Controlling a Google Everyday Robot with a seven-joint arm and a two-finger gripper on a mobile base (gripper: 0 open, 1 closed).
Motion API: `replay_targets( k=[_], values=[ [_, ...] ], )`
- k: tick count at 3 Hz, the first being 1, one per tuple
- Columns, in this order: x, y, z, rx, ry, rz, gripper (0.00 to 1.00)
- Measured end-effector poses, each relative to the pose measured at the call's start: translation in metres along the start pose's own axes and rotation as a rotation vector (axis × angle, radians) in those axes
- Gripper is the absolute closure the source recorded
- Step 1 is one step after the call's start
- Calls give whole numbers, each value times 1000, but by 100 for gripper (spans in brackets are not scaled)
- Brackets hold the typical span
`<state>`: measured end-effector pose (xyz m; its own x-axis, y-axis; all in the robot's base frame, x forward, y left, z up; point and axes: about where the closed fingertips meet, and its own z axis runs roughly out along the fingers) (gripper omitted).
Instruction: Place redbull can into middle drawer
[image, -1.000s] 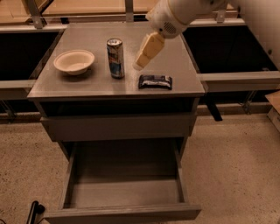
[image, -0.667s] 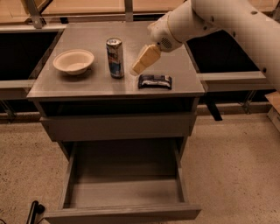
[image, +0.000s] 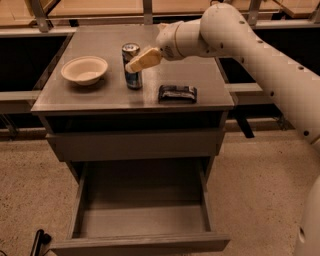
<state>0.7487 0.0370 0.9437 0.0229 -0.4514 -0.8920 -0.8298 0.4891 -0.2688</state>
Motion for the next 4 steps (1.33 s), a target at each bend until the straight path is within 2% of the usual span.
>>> replay_targets(
  k=[1, 2, 3, 4],
  values=[
    [-15, 0, 31, -12, -106, 54, 0],
    [-14, 1, 34, -19, -122, 76, 0],
    [-9, 5, 39, -31, -176, 151, 0],
    [-9, 20, 52, -51, -213, 189, 0]
  ],
)
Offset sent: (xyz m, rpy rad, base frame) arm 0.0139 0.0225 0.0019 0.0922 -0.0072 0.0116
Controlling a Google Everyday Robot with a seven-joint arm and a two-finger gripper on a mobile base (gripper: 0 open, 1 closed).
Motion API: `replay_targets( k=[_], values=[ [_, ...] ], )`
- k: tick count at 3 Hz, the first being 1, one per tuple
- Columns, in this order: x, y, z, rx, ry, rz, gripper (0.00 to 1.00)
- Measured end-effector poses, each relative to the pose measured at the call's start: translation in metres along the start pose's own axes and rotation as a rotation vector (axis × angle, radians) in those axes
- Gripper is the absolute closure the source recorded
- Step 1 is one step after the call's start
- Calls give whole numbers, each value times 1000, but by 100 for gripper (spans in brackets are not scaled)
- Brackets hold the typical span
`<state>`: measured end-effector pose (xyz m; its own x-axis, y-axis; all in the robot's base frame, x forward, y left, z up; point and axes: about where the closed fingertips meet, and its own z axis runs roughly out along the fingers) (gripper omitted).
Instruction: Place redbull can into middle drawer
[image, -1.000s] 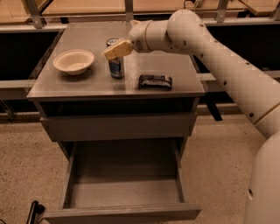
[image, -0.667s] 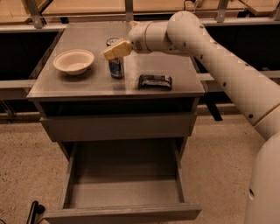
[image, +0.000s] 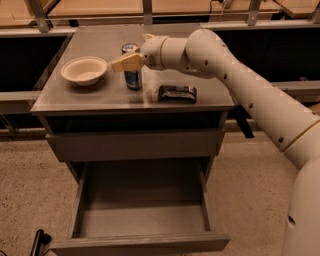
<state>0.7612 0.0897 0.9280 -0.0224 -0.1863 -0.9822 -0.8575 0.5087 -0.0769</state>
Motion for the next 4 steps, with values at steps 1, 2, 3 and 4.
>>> replay_targets(
  k=[1, 2, 3, 4],
  values=[
    [-1, 2, 3, -5, 1, -3, 26],
    [-1, 4, 4, -9, 1, -2, 49],
    [-1, 6, 7, -13, 1, -2, 72],
    [-18, 30, 8, -102, -51, 4, 96]
  ],
)
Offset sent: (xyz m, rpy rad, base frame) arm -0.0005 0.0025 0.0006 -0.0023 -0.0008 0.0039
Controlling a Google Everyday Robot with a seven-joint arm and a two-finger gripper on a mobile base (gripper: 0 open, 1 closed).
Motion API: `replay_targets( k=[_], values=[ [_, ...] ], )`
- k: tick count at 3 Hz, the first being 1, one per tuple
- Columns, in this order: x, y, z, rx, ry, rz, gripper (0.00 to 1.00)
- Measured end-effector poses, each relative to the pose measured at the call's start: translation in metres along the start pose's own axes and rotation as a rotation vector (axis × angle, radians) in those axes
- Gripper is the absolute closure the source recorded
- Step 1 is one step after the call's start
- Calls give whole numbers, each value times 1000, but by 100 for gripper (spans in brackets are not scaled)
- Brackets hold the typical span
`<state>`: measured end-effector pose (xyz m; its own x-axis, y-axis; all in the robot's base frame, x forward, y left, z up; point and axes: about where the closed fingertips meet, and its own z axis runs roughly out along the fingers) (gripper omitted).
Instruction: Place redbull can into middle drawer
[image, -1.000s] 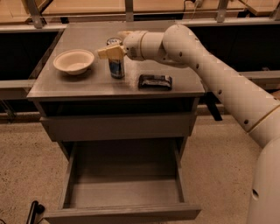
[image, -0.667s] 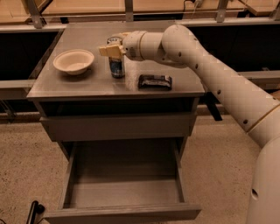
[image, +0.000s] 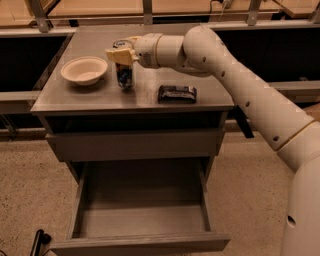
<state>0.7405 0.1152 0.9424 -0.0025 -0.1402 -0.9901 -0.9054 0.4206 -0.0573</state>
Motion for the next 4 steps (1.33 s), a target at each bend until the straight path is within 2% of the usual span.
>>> replay_targets(
  k=[1, 2, 4],
  values=[
    [-20, 47, -4, -117, -55, -15, 100],
    [33, 127, -20, -237, 56, 14, 100],
    [25, 126, -21, -237, 56, 14, 100]
  ],
)
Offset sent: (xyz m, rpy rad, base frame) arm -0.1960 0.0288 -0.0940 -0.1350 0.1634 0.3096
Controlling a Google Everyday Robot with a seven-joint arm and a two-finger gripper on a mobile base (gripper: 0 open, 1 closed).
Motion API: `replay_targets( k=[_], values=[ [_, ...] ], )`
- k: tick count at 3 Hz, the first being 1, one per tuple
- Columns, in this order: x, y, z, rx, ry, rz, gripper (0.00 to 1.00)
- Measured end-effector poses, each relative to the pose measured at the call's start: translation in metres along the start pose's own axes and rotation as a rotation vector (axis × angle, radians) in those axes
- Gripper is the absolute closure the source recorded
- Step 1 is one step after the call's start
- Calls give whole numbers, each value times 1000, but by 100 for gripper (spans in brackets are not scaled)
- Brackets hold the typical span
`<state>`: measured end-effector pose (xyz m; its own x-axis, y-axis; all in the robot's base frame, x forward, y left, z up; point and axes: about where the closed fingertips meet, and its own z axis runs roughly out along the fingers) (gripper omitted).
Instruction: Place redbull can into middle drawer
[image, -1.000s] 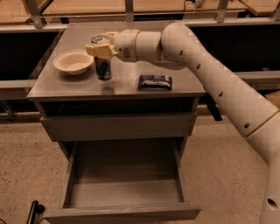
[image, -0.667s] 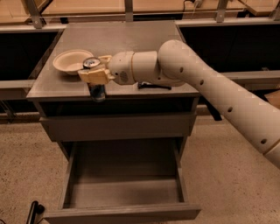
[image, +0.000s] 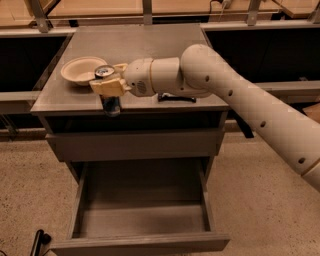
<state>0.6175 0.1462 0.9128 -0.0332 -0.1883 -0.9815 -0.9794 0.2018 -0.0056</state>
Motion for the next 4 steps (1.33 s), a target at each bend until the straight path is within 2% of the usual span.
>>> replay_targets(
  k=[1, 3, 4],
  values=[
    [5, 15, 3, -7, -23, -4, 100],
    [2, 15, 3, -7, -23, -4, 100],
    [6, 43, 9, -38, -48, -56, 100]
  ],
)
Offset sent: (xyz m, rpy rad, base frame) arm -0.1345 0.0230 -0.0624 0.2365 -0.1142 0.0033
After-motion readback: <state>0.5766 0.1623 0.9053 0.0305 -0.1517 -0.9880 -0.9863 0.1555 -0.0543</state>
